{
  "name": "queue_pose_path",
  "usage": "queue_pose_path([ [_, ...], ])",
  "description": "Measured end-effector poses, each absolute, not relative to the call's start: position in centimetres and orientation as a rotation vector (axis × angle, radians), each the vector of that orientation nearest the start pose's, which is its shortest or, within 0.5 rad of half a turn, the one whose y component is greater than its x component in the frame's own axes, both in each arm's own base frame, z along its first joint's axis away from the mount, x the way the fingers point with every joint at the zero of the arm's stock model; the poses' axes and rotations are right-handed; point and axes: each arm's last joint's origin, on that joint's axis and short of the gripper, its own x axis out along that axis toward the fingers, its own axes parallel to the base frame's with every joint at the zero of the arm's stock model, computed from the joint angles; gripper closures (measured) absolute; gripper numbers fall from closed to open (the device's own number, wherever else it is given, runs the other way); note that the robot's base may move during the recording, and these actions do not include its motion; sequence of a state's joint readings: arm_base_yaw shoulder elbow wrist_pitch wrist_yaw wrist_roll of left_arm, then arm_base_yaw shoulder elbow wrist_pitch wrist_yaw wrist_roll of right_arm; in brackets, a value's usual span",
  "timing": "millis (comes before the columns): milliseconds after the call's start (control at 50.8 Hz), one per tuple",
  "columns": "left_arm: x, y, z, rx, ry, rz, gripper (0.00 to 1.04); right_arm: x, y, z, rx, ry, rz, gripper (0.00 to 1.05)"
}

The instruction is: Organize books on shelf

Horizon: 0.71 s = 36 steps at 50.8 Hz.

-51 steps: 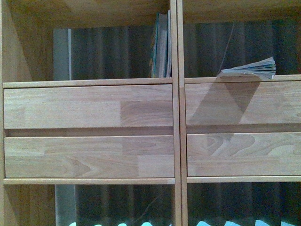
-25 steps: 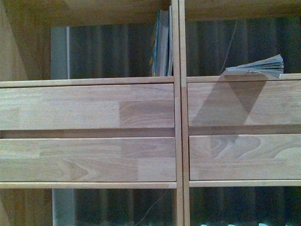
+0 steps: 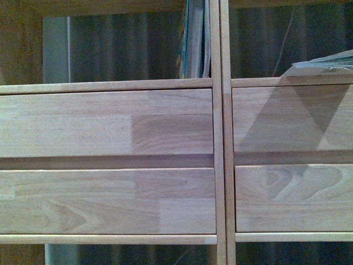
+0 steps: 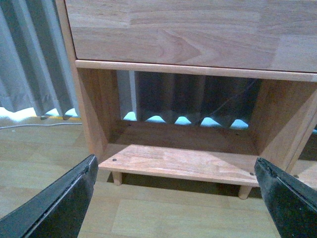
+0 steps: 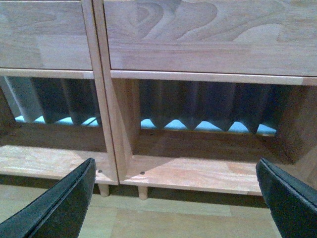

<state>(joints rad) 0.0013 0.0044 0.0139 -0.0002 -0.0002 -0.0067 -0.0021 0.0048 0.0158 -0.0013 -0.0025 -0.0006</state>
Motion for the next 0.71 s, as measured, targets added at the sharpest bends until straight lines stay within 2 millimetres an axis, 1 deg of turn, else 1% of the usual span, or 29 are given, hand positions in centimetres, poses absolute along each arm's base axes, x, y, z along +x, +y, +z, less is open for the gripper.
queue_pose_path([
  [708, 9.71, 0.01, 16.79, -0.006, -0.009, 0.001, 0.07, 9.70, -0.01, 16.84, -0.001, -0.010, 0.000, 0.07],
])
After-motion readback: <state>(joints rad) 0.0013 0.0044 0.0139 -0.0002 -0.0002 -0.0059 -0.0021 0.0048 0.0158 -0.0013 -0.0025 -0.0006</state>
